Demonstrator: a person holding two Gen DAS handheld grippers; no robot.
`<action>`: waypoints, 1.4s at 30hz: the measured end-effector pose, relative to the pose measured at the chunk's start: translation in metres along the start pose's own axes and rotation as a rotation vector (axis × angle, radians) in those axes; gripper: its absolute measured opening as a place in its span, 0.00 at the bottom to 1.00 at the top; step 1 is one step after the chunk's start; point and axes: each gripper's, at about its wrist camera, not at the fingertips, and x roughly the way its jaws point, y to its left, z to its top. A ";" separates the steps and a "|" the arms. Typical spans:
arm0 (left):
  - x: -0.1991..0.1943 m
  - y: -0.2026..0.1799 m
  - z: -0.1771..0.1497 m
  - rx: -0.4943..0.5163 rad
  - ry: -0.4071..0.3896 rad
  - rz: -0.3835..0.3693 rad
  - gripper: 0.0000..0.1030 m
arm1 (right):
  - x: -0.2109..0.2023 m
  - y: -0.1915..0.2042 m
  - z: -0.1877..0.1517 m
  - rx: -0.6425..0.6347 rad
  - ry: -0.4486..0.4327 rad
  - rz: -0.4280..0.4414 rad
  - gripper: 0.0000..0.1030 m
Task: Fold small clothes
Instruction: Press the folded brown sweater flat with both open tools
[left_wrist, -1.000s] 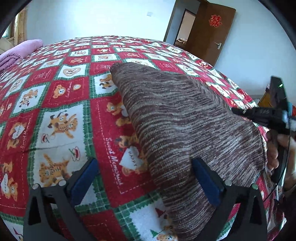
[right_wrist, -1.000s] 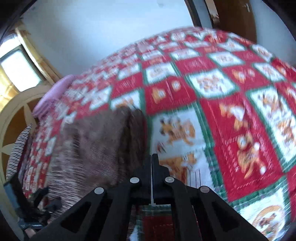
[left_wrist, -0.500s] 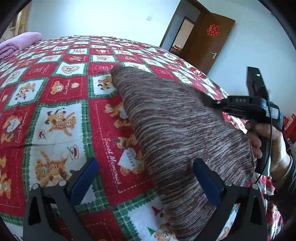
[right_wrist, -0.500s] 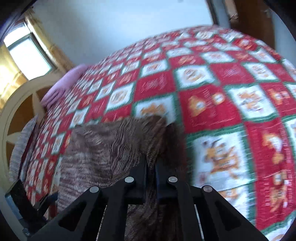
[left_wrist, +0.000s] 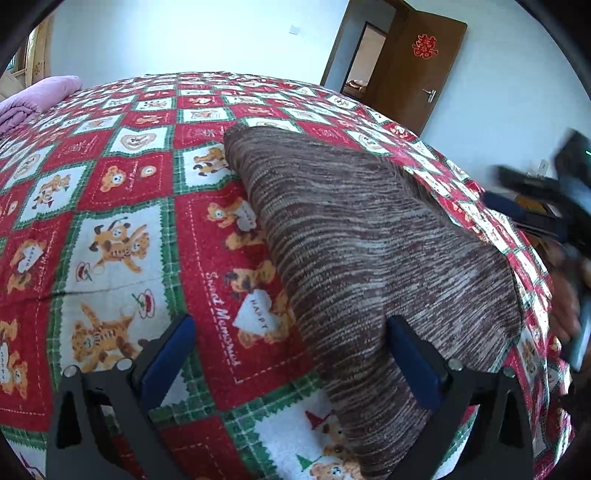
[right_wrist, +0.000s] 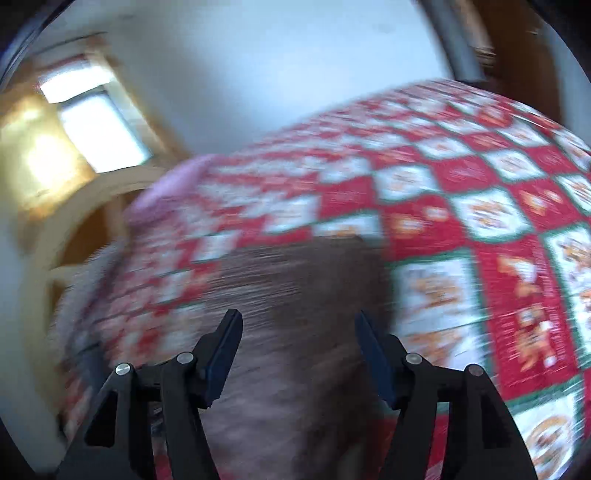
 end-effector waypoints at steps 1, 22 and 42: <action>0.000 0.000 0.000 -0.003 -0.001 -0.002 1.00 | -0.006 0.009 -0.006 -0.030 0.007 0.046 0.63; -0.007 -0.003 0.014 -0.039 -0.022 -0.011 1.00 | -0.015 -0.060 -0.073 0.134 0.037 0.045 0.61; 0.020 -0.018 0.014 0.000 0.014 -0.023 1.00 | 0.086 -0.101 0.018 0.258 0.104 0.041 0.61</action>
